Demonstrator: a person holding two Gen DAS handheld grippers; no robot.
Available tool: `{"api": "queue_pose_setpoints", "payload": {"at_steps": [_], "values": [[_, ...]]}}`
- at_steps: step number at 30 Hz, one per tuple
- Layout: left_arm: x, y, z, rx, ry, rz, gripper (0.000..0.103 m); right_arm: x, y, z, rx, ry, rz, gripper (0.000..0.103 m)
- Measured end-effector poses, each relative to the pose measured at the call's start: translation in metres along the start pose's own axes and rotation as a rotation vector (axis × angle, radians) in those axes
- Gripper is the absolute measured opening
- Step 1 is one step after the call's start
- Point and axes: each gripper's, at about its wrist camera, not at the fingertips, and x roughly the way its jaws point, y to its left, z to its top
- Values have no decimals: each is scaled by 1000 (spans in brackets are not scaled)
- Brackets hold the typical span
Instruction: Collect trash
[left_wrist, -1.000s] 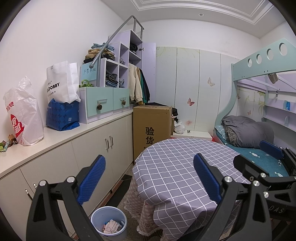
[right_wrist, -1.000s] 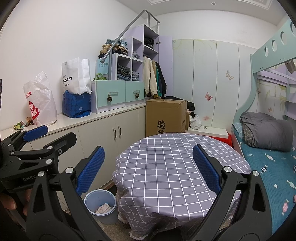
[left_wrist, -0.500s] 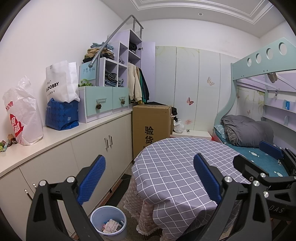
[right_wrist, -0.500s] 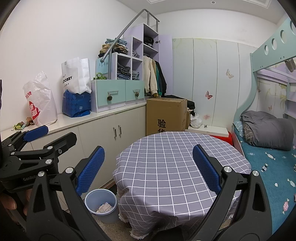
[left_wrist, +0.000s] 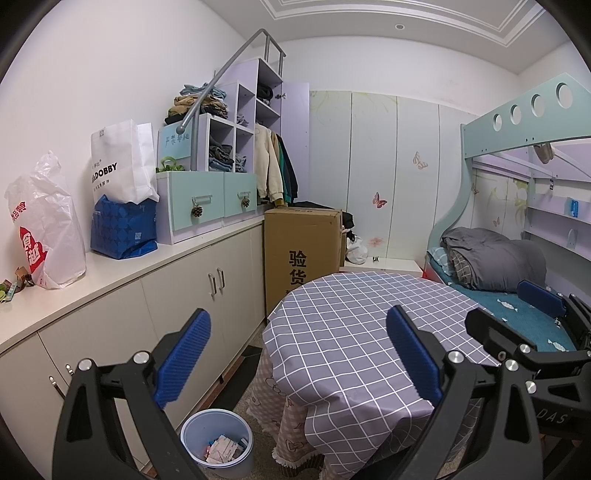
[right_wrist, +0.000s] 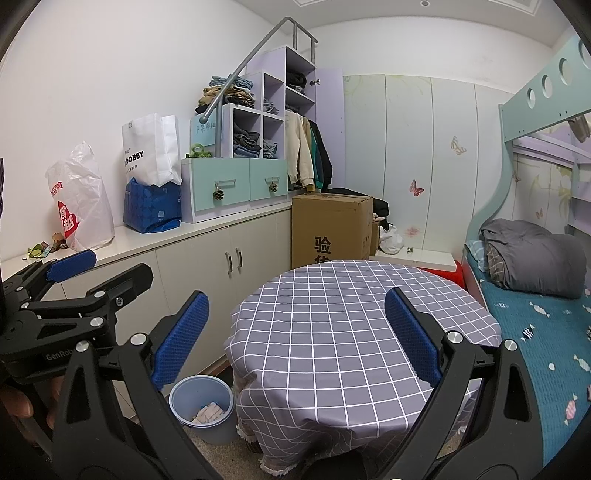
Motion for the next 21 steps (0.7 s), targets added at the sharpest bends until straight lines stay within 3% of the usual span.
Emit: {"api": "queue_pose_setpoints", "payload": {"at_steps": [21], "values": [[0, 0, 1, 1, 1, 0, 94, 1, -2, -1, 1, 2, 0, 94]]}}
